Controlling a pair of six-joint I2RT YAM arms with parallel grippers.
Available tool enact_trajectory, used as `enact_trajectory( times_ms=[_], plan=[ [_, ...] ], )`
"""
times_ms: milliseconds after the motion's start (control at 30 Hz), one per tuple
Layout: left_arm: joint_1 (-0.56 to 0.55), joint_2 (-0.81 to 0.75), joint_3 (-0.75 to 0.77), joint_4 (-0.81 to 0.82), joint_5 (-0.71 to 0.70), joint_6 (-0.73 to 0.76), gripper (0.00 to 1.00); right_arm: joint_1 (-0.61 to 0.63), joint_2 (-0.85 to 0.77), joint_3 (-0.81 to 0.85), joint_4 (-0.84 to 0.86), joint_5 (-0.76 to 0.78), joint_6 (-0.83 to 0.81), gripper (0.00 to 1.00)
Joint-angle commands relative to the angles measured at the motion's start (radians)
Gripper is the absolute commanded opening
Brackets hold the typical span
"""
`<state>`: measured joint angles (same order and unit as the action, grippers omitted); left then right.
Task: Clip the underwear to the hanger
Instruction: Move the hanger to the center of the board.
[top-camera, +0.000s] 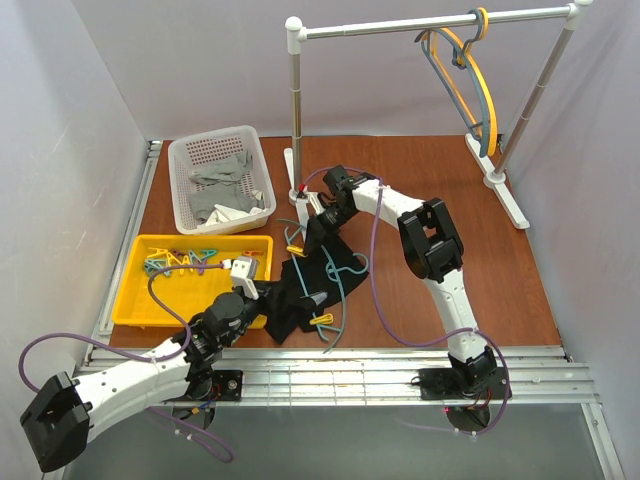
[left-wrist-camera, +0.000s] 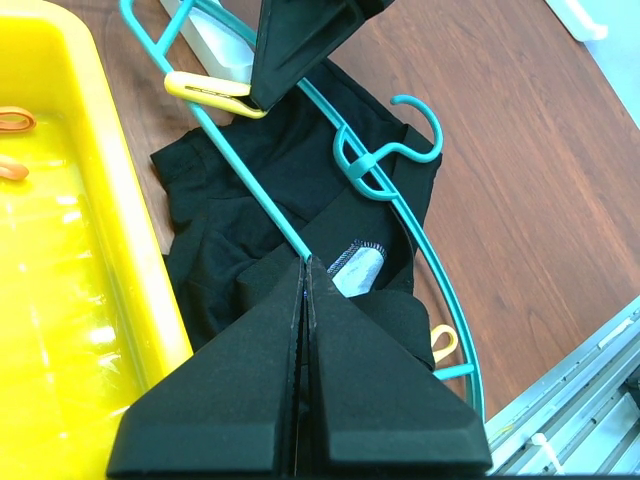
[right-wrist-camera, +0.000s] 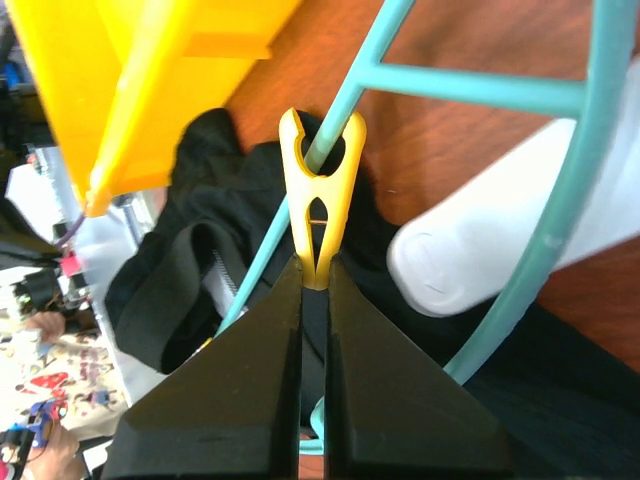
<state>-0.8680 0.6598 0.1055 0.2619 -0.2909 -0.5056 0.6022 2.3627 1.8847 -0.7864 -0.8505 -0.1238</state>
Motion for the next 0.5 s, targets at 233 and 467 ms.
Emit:
enact_trajectory(
  times_ms=[233,467],
  plan=[
    [-0.002,0.095,0.003,0.101,-0.115,0.045,0.00,-0.002,-0.132,-0.102,0.085,-0.170,-0.016,0.01],
    [0.131,0.299,0.088,0.252,-0.140,0.130,0.00,-0.004,-0.238,-0.245,0.182,-0.226,-0.024,0.01]
  ],
)
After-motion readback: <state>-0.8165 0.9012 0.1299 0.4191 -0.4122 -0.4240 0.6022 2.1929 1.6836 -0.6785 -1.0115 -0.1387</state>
